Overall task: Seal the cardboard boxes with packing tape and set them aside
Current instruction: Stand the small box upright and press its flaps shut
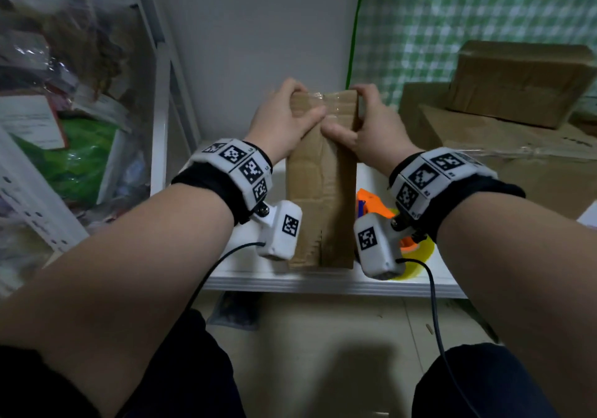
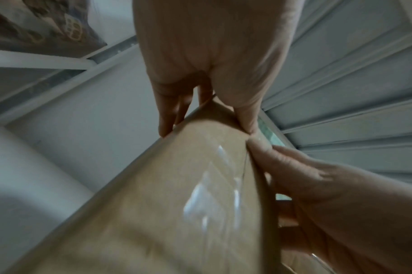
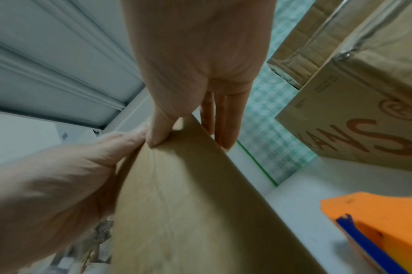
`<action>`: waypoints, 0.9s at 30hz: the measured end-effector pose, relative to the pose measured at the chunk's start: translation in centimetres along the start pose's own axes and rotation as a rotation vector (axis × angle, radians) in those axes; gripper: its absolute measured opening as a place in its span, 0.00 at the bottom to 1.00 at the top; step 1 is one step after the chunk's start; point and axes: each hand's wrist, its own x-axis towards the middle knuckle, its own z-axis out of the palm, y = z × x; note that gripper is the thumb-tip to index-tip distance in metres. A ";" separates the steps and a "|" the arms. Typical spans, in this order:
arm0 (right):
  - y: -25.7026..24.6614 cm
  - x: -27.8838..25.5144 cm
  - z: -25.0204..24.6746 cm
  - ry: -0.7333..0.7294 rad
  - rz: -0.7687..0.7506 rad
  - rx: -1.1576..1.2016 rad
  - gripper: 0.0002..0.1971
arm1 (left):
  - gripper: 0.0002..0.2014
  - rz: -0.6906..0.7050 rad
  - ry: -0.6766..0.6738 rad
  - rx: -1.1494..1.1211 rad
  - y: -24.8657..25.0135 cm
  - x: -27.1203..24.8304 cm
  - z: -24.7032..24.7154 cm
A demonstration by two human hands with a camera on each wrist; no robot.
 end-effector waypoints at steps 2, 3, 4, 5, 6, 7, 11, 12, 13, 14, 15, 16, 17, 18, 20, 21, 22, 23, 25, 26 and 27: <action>0.6 -0.5 0.7 -0.146 0.034 -0.072 0.52 | 0.40 -0.014 -0.092 0.023 -0.8 -0.7 0.3; 1.0 -0.9 1.2 -0.245 0.048 -0.133 0.55 | 0.49 -0.031 -0.164 0.049 -1.5 -1.4 0.7; 1.6 -1.3 1.8 -0.331 0.054 -0.194 0.56 | 0.54 -0.051 -0.235 0.086 -2.3 -2.2 1.2; 2.2 -1.6 2.3 -0.392 0.057 -0.245 0.54 | 0.55 -0.067 -0.295 0.122 -3.3 -2.9 1.8; 2.8 -1.9 2.7 -0.420 0.057 -0.267 0.51 | 0.52 -0.072 -0.336 0.145 -4.2 -3.6 2.3; 3.3 -2.1 2.9 -0.426 0.065 -0.252 0.49 | 0.47 -0.073 -0.359 0.145 -4.9 -4.1 2.6; 3.7 -2.5 2.7 -0.446 0.106 -0.162 0.44 | 0.43 -0.088 -0.434 0.141 -5.3 -4.6 2.9; 3.7 -2.6 2.5 -0.438 0.116 -0.147 0.41 | 0.44 -0.092 -0.462 0.165 -5.2 -4.5 3.0; 3.7 -2.7 2.3 -0.415 0.136 -0.124 0.38 | 0.46 -0.102 -0.494 0.189 -5.1 -4.4 3.1; 3.8 -2.9 2.1 -0.380 0.164 -0.120 0.35 | 0.48 -0.116 -0.536 0.220 -5.0 -4.4 3.2; 4.1 -3.1 2.0 -0.338 0.186 -0.160 0.33 | 0.48 -0.127 -0.582 0.264 -4.8 -4.6 3.3; 4.4 -3.3 1.9 -0.317 0.202 -0.241 0.33 | 0.47 -0.129 -0.624 0.319 -4.7 -4.8 3.4; 4.7 -3.6 1.8 -0.336 0.220 -0.346 0.35 | 0.45 -0.117 -0.645 0.370 -4.7 -5.0 3.7; 5.0 -3.8 1.7 -0.396 0.240 -0.460 0.36 | 0.43 -0.092 -0.637 0.402 -4.7 -5.2 3.9; 5.1 -4.7 1.7 -0.593 0.290 -0.662 0.35 | 0.39 -0.054 -0.579 0.439 -4.9 -5.3 4.4; 5.3 -5.2 1.8 -0.683 0.314 -0.725 0.34 | 0.37 -0.048 -0.548 0.447 -5.1 -5.3 4.6; 5.5 -5.7 1.9 -0.742 0.322 -0.755 0.32 | 0.35 -0.046 -0.519 0.447 -5.1 -5.2 4.7; 5.8 -6.1 2.1 -0.767 0.322 -0.754 0.30 | 0.34 -0.049 -0.489 0.443 -5.1 -5.2 4.7; 6.6 -6.4 2.6 -0.744 0.327 -0.719 0.29 | 0.31 -0.041 -0.433 0.424 -5.1 -5.0 4.6; 6.7 -6.5 2.8 -0.729 0.332 -0.714 0.29 | 0.30 -0.035 -0.417 0.416 -5.1 -5.0 4.5; 6.7 -6.5 2.8 -0.726 0.336 -0.719 0.28 | 0.30 -0.027 -0.410 0.411 -5.1 -4.9 4.5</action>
